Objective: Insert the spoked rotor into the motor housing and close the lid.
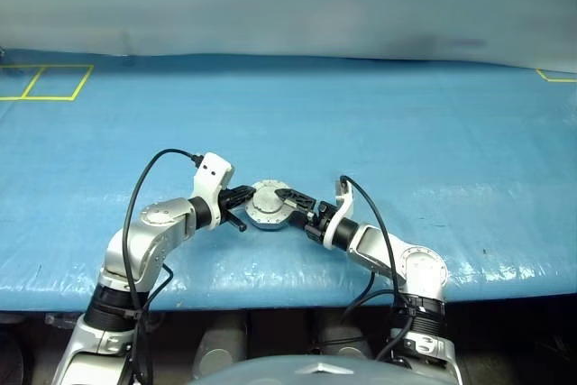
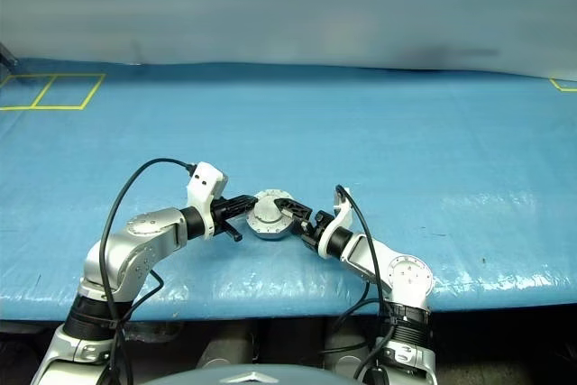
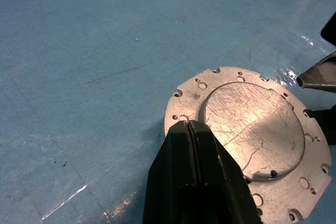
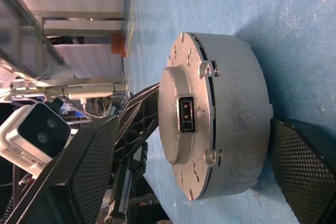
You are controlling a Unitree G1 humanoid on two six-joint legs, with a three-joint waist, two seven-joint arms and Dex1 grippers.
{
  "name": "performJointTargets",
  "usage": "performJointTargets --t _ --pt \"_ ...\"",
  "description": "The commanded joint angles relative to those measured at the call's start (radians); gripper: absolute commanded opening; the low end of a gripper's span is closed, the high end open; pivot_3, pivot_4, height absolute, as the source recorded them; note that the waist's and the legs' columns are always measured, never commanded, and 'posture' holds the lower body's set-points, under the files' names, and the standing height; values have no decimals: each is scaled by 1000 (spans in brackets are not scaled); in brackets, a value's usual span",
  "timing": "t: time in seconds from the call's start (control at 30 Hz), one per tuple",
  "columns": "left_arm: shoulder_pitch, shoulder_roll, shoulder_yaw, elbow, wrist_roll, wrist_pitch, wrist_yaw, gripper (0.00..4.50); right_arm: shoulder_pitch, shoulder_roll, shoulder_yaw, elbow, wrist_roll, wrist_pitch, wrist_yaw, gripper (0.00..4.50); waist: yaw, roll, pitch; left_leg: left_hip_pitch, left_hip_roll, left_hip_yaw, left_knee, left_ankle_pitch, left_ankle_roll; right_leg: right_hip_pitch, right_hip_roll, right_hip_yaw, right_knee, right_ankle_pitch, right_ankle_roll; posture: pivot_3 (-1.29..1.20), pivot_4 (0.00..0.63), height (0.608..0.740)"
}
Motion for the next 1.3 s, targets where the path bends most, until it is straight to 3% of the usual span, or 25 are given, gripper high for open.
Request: performJointTargets --t 0.03,0.17,0.23,0.33,0.4,0.5,0.63,1.3 --pt "28 0 -50 19 10 25 -9 0 92 138 70 8 50 -11 4 4475 1 0 -2 0 0 0 -1 0 0 0 0 0 -1 0 0 0 150 740" --pt "25 -3 -49 22 16 26 -11 0 110 102 108 13 70 -39 4 4304 -8 2 -6 1 0 0 -4 0 1 1 0 0 -5 0 0 0 150 740" --pt "25 -4 -48 23 18 27 -12 0 115 86 122 14 78 -47 3 3921 -8 2 -7 1 0 0 -4 0 1 1 0 0 -5 0 0 0 150 740" --pt "24 -5 -49 27 22 26 -14 0 120 66 140 14 82 -52 -1 2935 -8 2 -7 1 0 0 -4 0 1 1 0 0 -5 0 0 0 150 740" --pt "24 -6 -49 29 23 26 -15 0 120 58 145 16 85 -62 1 2935 -8 2 -7 0 0 0 -4 0 1 1 0 0 -5 0 0 0 150 740" --pt "25 -7 -47 29 25 26 -17 0 116 51 148 19 90 -81 5 2341 -8 2 -7 0 0 0 -4 0 1 1 0 0 -5 0 0 0 150 740" --pt "28 -8 -45 28 28 26 -19 0 113 42 154 20 96 -94 8 1175 -8 2 -7 0 0 0 -4 0 1 0 0 0 -5 0 0 0 150 740" --pt "39 -22 -23 9 10 24 -22 0 184 34 155 -99 108 -226 -11 1168 4 2 -6 -1 0 0 -4 -1 0 0 -1 0 -6 0 0 0 150 740"
